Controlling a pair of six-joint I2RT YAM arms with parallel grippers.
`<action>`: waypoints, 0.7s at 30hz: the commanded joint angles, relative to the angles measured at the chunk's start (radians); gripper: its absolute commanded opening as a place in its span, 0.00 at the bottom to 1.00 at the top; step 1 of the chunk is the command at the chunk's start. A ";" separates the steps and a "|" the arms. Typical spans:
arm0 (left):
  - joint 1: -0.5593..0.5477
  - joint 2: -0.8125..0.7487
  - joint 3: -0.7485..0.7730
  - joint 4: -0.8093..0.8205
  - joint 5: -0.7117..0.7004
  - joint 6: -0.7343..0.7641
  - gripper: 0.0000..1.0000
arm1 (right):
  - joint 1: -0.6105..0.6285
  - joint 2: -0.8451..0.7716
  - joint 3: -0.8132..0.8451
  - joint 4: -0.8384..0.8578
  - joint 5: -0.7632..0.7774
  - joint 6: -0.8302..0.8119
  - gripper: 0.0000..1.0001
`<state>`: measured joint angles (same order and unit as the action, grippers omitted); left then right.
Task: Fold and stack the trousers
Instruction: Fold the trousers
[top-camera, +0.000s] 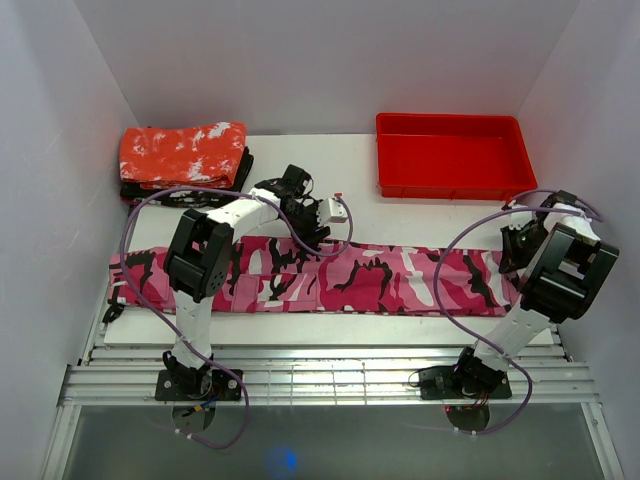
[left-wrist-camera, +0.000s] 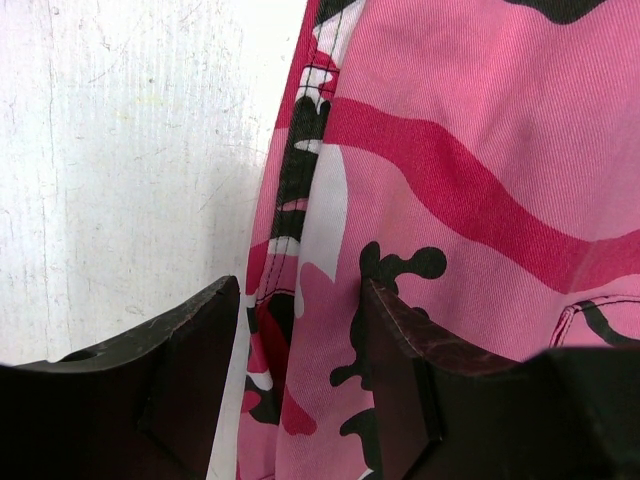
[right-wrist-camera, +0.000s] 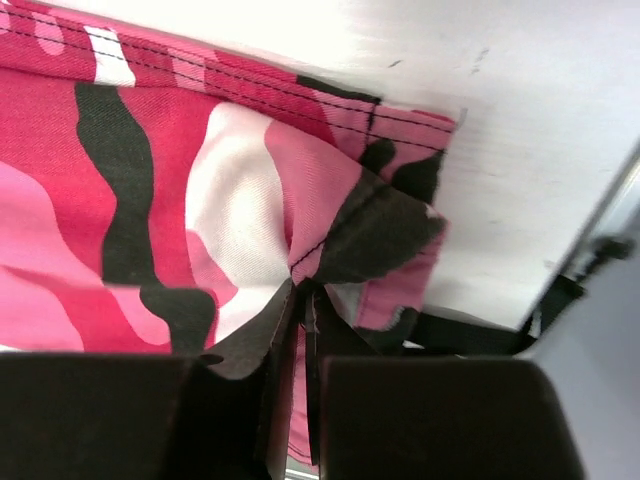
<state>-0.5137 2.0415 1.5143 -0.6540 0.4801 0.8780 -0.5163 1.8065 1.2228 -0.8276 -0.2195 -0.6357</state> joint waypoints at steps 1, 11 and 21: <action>-0.003 -0.003 0.027 -0.004 -0.001 -0.002 0.63 | -0.008 -0.074 0.064 -0.031 0.015 -0.018 0.08; -0.003 0.008 0.029 -0.001 -0.009 -0.005 0.63 | -0.040 -0.087 0.020 0.014 0.143 -0.082 0.11; 0.032 -0.030 0.064 -0.102 0.103 -0.042 0.65 | -0.041 -0.090 0.040 0.021 0.048 -0.079 0.80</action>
<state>-0.4984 2.0453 1.5463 -0.6952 0.5037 0.8444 -0.5579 1.7546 1.2289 -0.7895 -0.1017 -0.7010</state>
